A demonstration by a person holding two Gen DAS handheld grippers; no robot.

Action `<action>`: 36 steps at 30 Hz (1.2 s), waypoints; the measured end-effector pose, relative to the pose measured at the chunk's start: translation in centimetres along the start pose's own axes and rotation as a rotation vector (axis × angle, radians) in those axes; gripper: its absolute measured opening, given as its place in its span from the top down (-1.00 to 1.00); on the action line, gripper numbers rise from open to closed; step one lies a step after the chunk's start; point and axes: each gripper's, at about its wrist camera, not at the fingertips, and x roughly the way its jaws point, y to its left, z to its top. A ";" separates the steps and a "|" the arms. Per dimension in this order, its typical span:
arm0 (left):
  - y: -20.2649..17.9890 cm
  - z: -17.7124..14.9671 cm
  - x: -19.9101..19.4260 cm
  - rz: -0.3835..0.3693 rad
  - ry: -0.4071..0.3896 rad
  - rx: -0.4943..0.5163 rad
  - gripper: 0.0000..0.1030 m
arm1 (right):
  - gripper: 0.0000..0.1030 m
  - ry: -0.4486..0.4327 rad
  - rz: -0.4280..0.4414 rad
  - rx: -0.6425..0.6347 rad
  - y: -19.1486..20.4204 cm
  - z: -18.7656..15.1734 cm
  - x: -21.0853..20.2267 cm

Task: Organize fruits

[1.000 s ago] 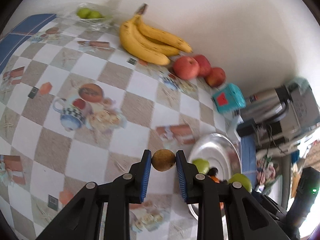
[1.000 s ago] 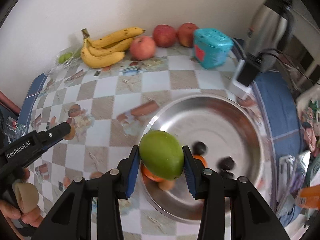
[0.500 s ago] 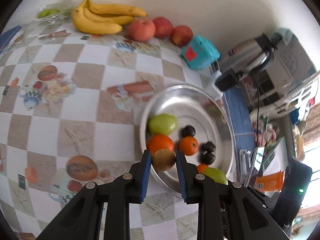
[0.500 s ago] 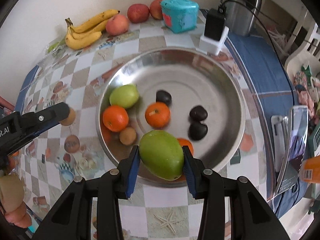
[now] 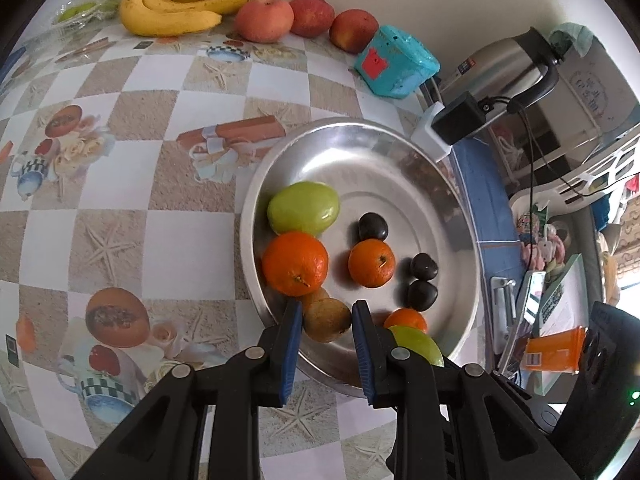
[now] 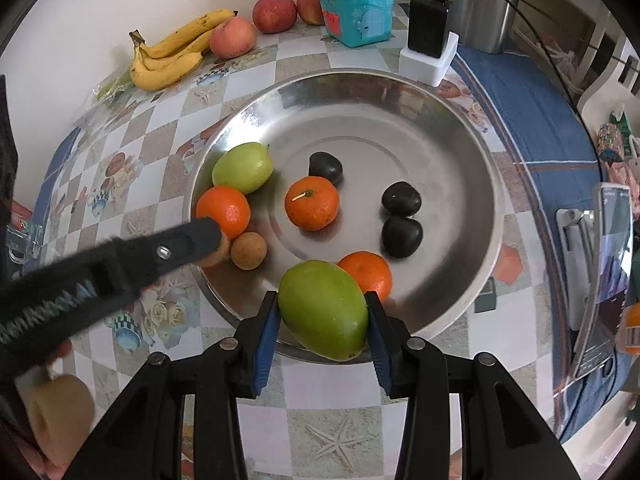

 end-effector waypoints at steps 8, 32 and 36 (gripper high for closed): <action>0.8 -0.5 0.1 -0.029 -0.005 -0.025 0.24 | 0.15 -0.028 0.025 0.020 0.3 0.2 -0.2; 8.1 -6.3 -7.1 0.490 -0.172 -0.014 -1.00 | -0.23 -0.080 -0.047 -0.020 6.2 -5.4 -1.5; 8.6 -7.1 -8.0 0.532 -0.188 -0.010 -1.00 | -0.57 -0.095 -0.054 -0.035 7.7 -6.5 -1.5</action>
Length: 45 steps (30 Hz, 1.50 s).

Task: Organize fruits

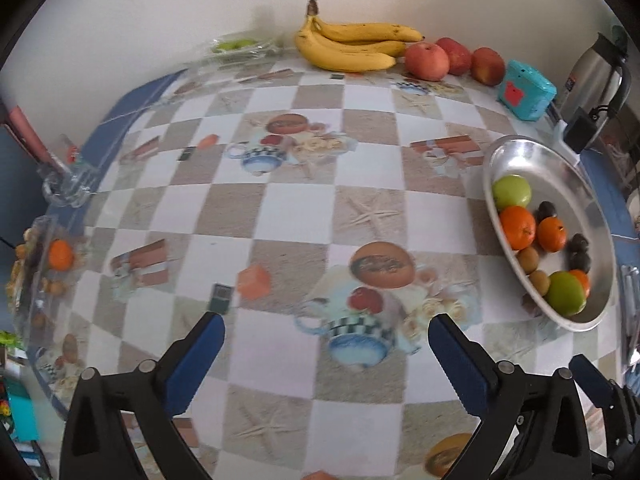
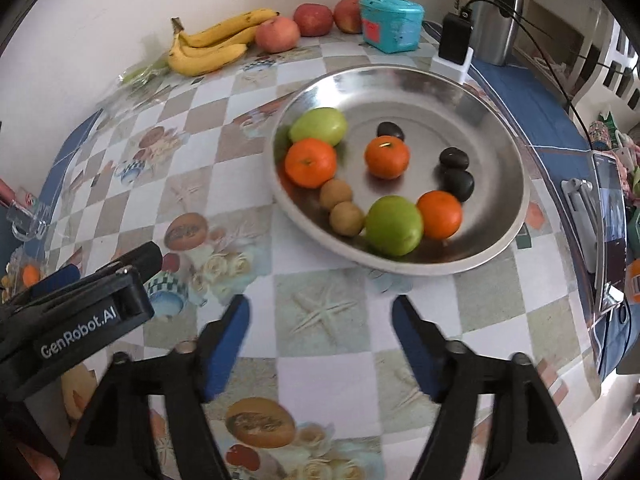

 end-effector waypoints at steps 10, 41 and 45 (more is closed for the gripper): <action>1.3 -1.1 -0.8 -0.003 -0.023 -0.009 -1.00 | -0.83 -0.074 -0.068 -0.009 0.8 -1.0 -0.9; 1.3 -1.4 2.7 0.079 0.093 0.041 -1.00 | -0.84 -0.126 -0.138 -0.014 -0.6 -1.0 0.5; 1.4 -1.2 2.7 0.078 0.092 0.032 -1.00 | -0.84 -0.124 -0.144 -0.036 -0.2 -1.1 0.6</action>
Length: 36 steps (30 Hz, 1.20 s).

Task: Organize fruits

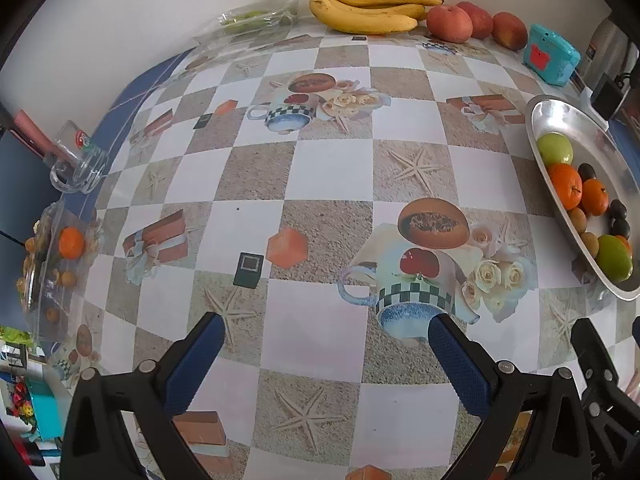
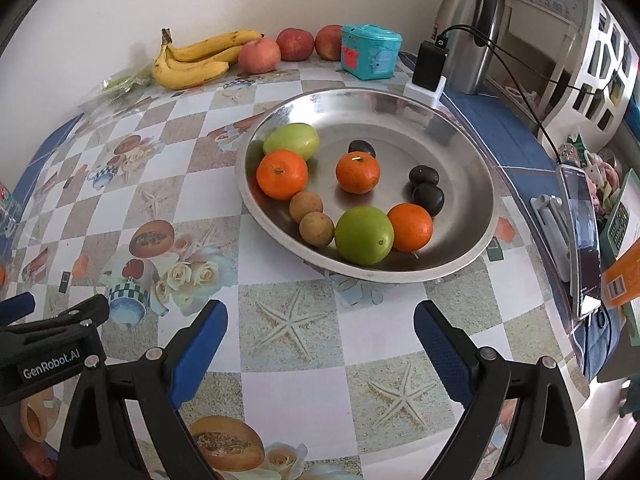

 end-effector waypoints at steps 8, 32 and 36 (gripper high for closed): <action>0.1 0.1 0.0 0.000 -0.001 -0.006 -1.00 | -0.84 0.008 -0.009 -0.034 0.6 -0.2 0.2; 0.1 0.1 0.2 -0.001 0.009 -0.007 -1.00 | -0.84 0.003 -0.004 -0.020 0.4 -0.2 0.0; 0.1 0.1 0.4 0.001 0.016 -0.008 -1.00 | -0.84 0.000 -0.003 -0.012 0.3 -0.2 0.0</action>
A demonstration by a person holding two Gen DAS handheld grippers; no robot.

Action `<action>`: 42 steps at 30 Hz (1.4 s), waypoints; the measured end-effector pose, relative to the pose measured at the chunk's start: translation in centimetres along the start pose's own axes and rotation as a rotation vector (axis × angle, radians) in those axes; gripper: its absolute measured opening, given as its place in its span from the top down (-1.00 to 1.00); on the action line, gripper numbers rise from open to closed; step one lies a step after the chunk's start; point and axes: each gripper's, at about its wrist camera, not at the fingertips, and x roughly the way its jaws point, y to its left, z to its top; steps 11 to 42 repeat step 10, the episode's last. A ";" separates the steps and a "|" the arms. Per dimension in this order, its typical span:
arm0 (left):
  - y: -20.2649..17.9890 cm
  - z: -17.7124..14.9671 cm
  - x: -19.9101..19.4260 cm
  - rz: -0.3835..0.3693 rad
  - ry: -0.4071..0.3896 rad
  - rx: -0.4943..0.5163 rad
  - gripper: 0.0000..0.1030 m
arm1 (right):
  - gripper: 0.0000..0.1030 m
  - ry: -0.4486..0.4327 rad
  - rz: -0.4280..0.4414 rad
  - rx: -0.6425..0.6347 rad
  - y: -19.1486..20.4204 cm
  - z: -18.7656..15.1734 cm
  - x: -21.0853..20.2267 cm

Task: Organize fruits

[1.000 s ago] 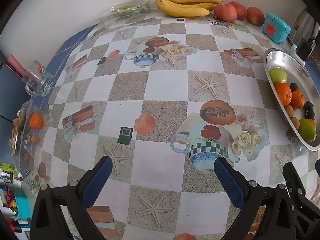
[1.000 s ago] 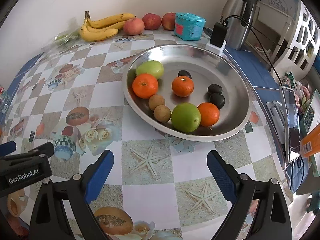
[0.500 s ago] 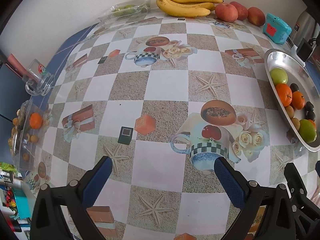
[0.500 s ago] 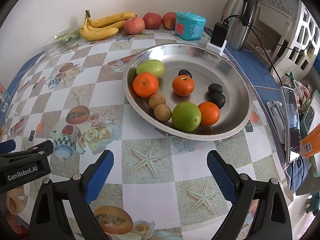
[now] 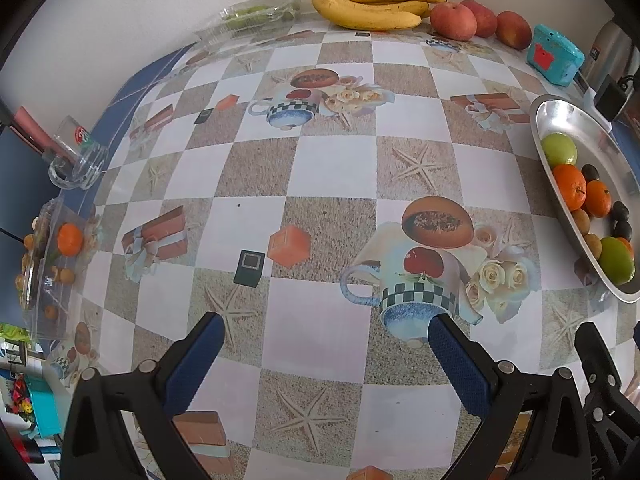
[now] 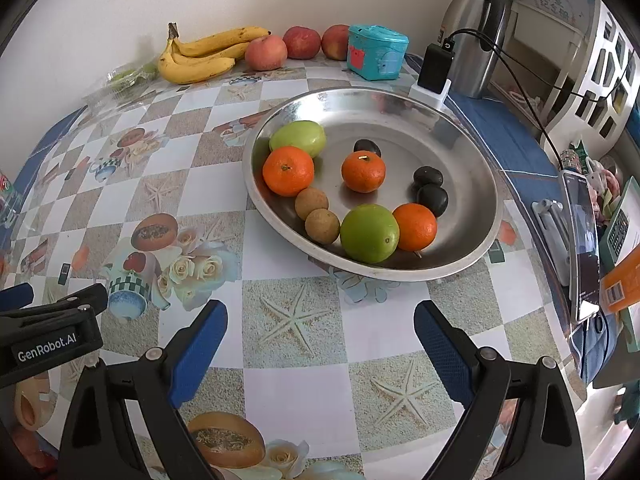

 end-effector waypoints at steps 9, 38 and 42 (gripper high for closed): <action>0.1 0.1 -0.9 -0.011 -0.041 -0.008 -1.00 | -0.84 0.006 0.004 0.005 -0.1 0.0 0.0; 0.2 0.1 -0.8 -0.012 -0.039 -0.013 -1.00 | -0.84 0.004 0.004 0.005 -0.1 0.0 0.0; 0.2 0.1 -0.8 -0.012 -0.039 -0.013 -1.00 | -0.84 0.004 0.004 0.005 -0.1 0.0 0.0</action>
